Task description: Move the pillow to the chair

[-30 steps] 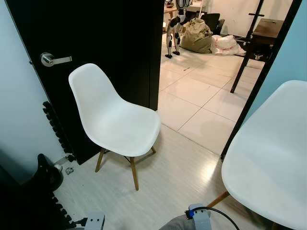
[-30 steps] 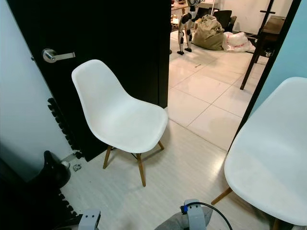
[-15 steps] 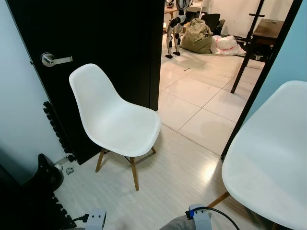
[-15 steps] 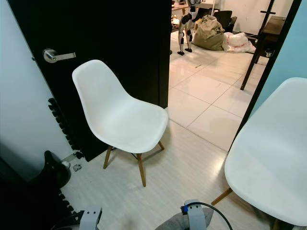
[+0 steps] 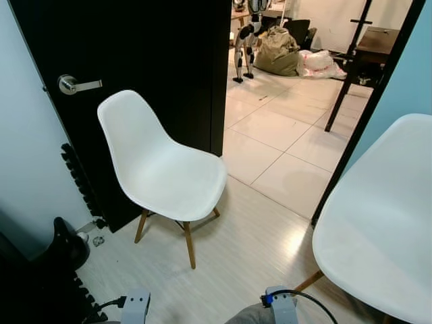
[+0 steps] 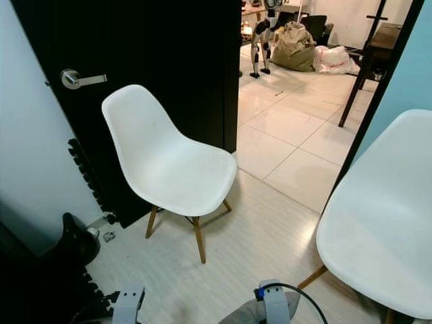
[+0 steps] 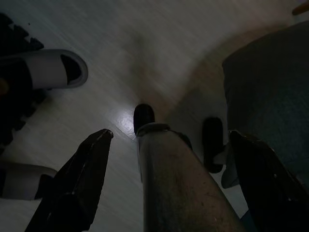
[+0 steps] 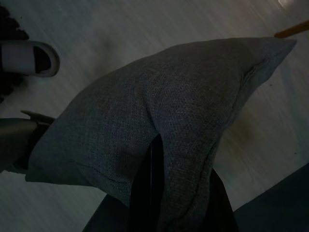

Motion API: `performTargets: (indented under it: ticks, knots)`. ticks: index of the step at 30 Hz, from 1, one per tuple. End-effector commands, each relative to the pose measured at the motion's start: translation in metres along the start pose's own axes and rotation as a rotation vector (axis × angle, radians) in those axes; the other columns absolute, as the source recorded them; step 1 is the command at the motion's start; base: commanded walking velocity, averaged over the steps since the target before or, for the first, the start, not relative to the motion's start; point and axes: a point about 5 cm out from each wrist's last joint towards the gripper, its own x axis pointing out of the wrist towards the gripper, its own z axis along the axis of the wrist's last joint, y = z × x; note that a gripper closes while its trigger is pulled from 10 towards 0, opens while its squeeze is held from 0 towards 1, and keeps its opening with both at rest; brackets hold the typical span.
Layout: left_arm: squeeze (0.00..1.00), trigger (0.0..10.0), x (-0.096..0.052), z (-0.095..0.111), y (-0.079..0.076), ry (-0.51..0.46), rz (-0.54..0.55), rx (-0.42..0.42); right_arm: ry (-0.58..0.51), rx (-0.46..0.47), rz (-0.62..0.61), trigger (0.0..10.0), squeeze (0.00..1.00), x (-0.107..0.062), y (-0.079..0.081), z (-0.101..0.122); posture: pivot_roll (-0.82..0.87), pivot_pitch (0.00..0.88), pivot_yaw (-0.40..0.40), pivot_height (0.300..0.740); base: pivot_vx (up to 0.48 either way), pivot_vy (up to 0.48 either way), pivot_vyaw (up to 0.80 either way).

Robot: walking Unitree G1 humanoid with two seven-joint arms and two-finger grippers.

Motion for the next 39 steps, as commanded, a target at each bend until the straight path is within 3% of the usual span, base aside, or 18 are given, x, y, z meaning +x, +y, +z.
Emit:
performTargets:
  ticks: [1,16,17,18,22,23,28,39]
  knots:
    - [0.0,10.0,0.001,0.003,-0.001,-0.002,0.002,-0.006,-0.025,-0.018,0.002,10.0,0.0,0.001,-0.001,0.012,0.03,0.0,-0.016,0.74,0.289,0.0,0.0]
    - [0.0,10.0,0.0,0.002,0.001,-0.007,0.003,-0.026,-0.047,0.0,0.024,10.0,0.0,0.001,0.0,0.014,0.03,0.0,-0.016,0.74,0.322,0.0,0.0]
    - [0.0,10.0,0.002,0.013,-0.001,-0.049,-0.003,-0.054,-0.145,0.114,0.026,10.0,0.0,0.002,-0.002,0.035,0.03,0.0,-0.019,0.74,0.345,0.0,0.0]
    - [0.0,10.0,0.003,0.017,-0.002,-0.068,-0.006,-0.067,-0.186,0.167,0.023,10.0,0.0,0.001,-0.004,0.044,0.03,0.0,-0.019,0.74,0.345,0.0,0.0]
    - [0.0,10.0,0.005,0.041,-0.007,-0.158,-0.035,-0.111,-0.324,0.307,0.009,10.0,0.0,-0.001,-0.011,0.08,0.03,0.0,-0.021,0.74,0.352,0.0,0.0]
    - [0.0,10.0,0.005,0.041,-0.007,-0.158,-0.035,-0.111,-0.324,0.307,0.009,10.0,0.0,-0.001,-0.011,0.08,0.03,0.0,-0.021,0.74,0.356,0.0,0.0]
    - [0.0,10.0,0.007,0.08,-0.015,-0.289,-0.085,-0.126,-0.546,0.354,-0.002,10.0,0.0,-0.015,-0.024,0.145,0.03,0.0,-0.027,0.74,0.366,0.0,0.0]
    - [0.0,10.0,0.007,0.084,-0.016,-0.302,-0.101,-0.118,-0.821,0.43,0.087,10.0,0.0,-0.041,-0.029,0.212,0.03,0.0,-0.015,0.74,0.375,0.0,0.0]
